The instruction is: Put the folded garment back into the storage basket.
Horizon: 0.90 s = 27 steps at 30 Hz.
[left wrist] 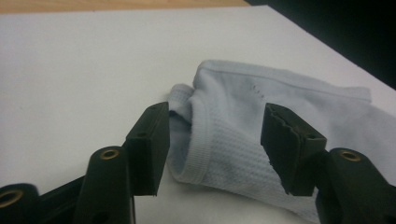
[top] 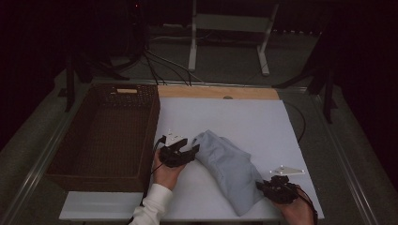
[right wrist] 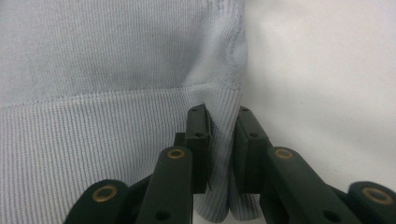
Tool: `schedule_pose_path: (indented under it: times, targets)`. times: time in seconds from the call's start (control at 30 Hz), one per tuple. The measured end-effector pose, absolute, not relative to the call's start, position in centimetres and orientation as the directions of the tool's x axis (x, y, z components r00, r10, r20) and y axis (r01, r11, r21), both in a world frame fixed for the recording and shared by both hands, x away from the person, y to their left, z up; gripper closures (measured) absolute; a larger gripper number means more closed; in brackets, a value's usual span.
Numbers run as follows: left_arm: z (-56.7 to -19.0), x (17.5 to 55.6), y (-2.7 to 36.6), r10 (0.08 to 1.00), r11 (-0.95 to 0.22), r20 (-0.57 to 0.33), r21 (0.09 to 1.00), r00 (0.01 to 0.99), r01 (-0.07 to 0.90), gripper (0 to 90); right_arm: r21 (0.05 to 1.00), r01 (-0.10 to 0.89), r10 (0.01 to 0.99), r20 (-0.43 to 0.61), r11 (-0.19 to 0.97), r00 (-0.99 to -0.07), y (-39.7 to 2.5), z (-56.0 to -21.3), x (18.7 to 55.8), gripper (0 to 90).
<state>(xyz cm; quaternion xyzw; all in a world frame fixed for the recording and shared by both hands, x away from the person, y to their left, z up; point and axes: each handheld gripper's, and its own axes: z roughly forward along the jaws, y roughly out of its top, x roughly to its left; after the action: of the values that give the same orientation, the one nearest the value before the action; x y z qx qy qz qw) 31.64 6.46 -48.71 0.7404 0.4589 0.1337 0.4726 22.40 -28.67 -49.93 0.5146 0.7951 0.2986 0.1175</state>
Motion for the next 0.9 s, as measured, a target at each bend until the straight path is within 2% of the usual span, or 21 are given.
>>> schedule_pose_path:
  times: [0.13,0.77,0.83,0.9]
  targets:
    - [-49.3,31.7,6.3,0.804,-0.139,-0.242,0.811,0.543,0.568,48.3,0.597,0.751,0.892,0.125,0.282,-0.434,-29.0,-49.9,22.3,78.9]
    - [-51.8,31.8,6.5,0.791,-0.150,-0.290,0.761,0.538,0.631,45.7,0.596,0.752,0.893,0.125,0.280,-0.432,-29.1,-50.0,22.4,78.8]
    - [-51.9,32.2,6.3,0.787,-0.166,-0.289,0.752,0.546,0.638,52.3,0.596,0.752,0.893,0.126,0.280,-0.432,-29.1,-50.0,22.4,78.8]
    - [-51.7,32.4,6.1,0.787,-0.192,-0.269,0.749,0.555,0.634,65.5,0.596,0.752,0.893,0.126,0.280,-0.432,-29.1,-50.0,22.4,78.8]
